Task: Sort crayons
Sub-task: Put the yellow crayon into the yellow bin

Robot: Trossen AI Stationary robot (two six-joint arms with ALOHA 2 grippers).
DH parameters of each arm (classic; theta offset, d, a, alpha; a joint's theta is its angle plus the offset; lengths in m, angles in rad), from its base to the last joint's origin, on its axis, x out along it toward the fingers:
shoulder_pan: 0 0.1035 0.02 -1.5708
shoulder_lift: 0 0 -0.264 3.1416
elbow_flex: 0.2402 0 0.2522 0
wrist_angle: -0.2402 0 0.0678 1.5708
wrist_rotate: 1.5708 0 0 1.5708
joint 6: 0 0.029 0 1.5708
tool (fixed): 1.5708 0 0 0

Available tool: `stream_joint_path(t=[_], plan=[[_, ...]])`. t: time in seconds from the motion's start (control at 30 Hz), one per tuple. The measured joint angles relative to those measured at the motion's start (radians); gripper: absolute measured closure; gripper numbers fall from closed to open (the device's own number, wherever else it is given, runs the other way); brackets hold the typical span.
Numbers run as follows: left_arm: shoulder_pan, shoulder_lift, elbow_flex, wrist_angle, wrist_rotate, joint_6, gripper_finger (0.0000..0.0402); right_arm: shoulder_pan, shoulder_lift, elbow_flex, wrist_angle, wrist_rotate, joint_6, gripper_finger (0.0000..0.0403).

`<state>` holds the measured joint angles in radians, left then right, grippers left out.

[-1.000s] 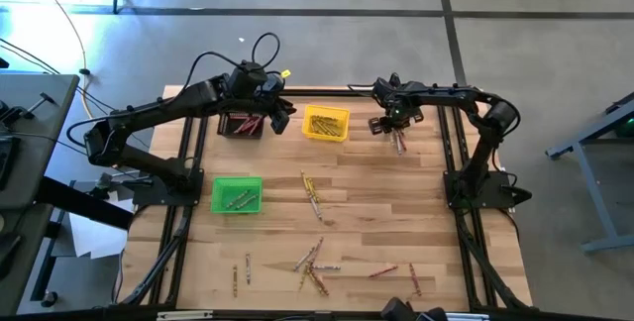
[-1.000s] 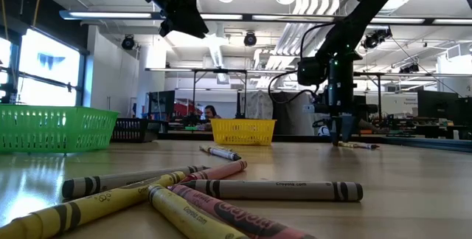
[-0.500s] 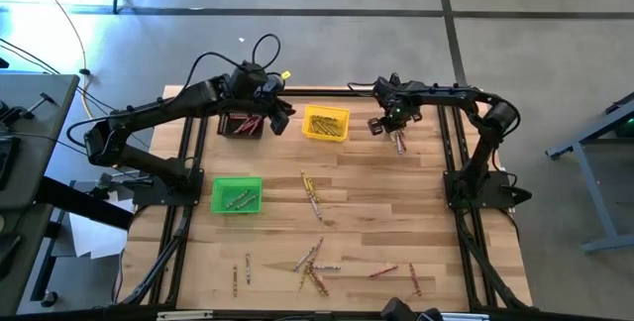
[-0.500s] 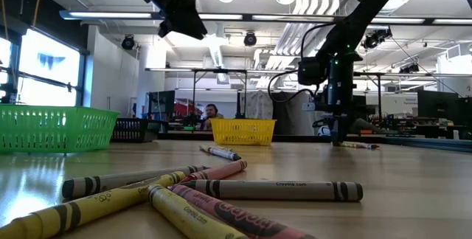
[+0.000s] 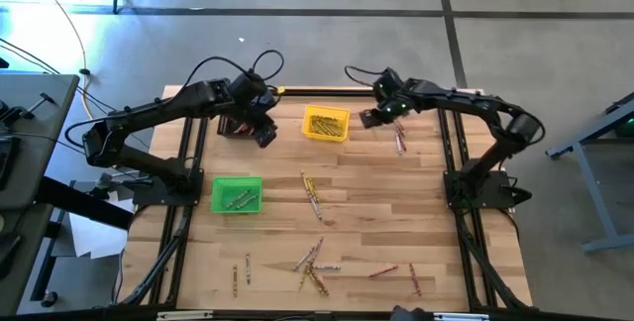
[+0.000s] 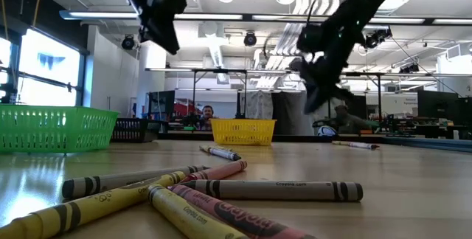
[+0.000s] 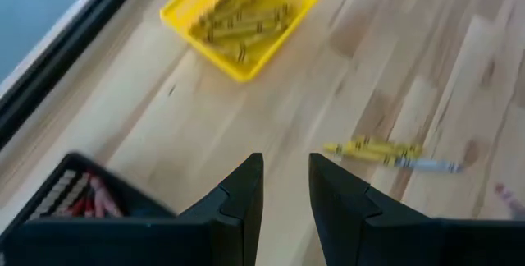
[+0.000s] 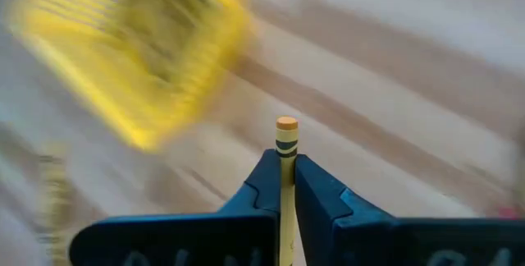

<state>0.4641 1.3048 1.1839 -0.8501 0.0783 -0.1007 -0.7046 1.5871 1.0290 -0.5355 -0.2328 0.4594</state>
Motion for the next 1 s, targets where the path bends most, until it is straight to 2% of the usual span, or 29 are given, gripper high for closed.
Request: stream_joint_path(t=[0.13,0.2,0.33,0.47,0.53,0.83,1.0], plan=[[0.0,0.0,-0.024,-0.02,-0.009,0.005,0.0316,0.067,-0.063,0.001,0.232,-0.006,0.042,0.0398],[0.0,-0.001,-0.038,-0.021,-0.012,0.002,0.0316,0.109,-0.071,0.003,0.363,0.028,0.062,0.0397],[0.0,-0.002,-0.054,-0.015,-0.013,-0.002,0.0316,0.186,-0.048,0.004,0.562,0.177,0.042,0.0397],[0.0,-0.002,-0.055,-0.002,-0.013,-0.002,0.0316,0.236,0.008,0.004,0.634,0.367,-0.044,0.0397],[0.0,-0.002,-0.055,0.015,-0.013,-0.002,0.0316,0.246,0.039,0.004,0.648,0.417,-0.076,0.0397],[0.0,-0.002,-0.055,0.059,-0.013,-0.001,0.0316,0.255,0.124,0.003,0.668,0.399,-0.043,0.0394],[0.0,-0.002,-0.055,0.059,-0.012,0.001,0.0316,0.254,0.124,0.003,0.668,0.355,-0.019,0.0363]])
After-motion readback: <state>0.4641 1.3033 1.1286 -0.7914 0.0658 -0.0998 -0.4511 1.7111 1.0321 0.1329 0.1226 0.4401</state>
